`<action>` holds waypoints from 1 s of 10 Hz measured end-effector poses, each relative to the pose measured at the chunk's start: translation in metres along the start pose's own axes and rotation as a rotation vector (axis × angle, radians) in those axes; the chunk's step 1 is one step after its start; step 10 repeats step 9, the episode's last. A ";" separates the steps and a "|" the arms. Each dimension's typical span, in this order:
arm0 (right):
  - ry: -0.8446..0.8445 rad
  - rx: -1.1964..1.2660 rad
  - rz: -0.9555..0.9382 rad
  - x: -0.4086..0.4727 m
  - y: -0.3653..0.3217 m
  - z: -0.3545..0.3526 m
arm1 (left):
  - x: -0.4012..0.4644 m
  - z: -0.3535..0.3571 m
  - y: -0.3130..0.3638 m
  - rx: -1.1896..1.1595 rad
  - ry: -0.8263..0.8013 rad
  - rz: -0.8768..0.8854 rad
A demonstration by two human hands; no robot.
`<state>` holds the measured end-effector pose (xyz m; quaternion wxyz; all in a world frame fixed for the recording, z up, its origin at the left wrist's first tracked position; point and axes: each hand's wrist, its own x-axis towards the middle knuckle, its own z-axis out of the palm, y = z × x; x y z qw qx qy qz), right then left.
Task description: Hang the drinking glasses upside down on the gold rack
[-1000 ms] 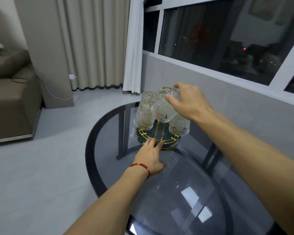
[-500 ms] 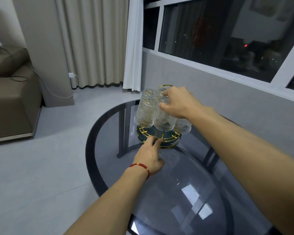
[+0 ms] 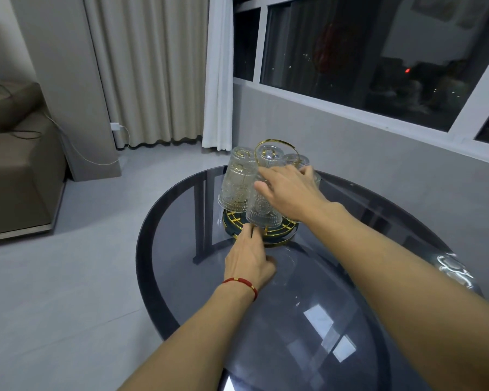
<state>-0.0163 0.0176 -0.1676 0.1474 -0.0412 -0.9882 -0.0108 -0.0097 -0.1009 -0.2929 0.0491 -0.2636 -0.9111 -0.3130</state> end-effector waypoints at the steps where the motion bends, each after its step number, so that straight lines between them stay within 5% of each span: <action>1: 0.039 -0.010 -0.018 -0.006 0.003 0.003 | 0.000 -0.010 0.003 -0.046 0.130 -0.030; 2: 0.064 0.002 0.022 -0.015 0.006 0.006 | 0.005 -0.023 0.007 -0.144 0.402 -0.055; 3: -0.005 0.038 0.033 -0.017 0.009 0.005 | 0.011 -0.028 0.011 -0.203 0.495 0.051; 5: -0.098 0.106 -0.004 -0.014 0.014 -0.001 | 0.005 -0.019 0.011 -0.271 0.351 0.101; 7: 0.103 0.283 -0.001 -0.065 0.016 -0.015 | -0.004 -0.033 0.025 -0.284 0.363 0.114; 9: 0.338 0.771 0.140 -0.165 0.019 -0.050 | -0.040 -0.075 0.054 -0.461 0.497 0.247; 10: 0.338 0.771 0.140 -0.165 0.019 -0.050 | -0.040 -0.075 0.054 -0.461 0.497 0.247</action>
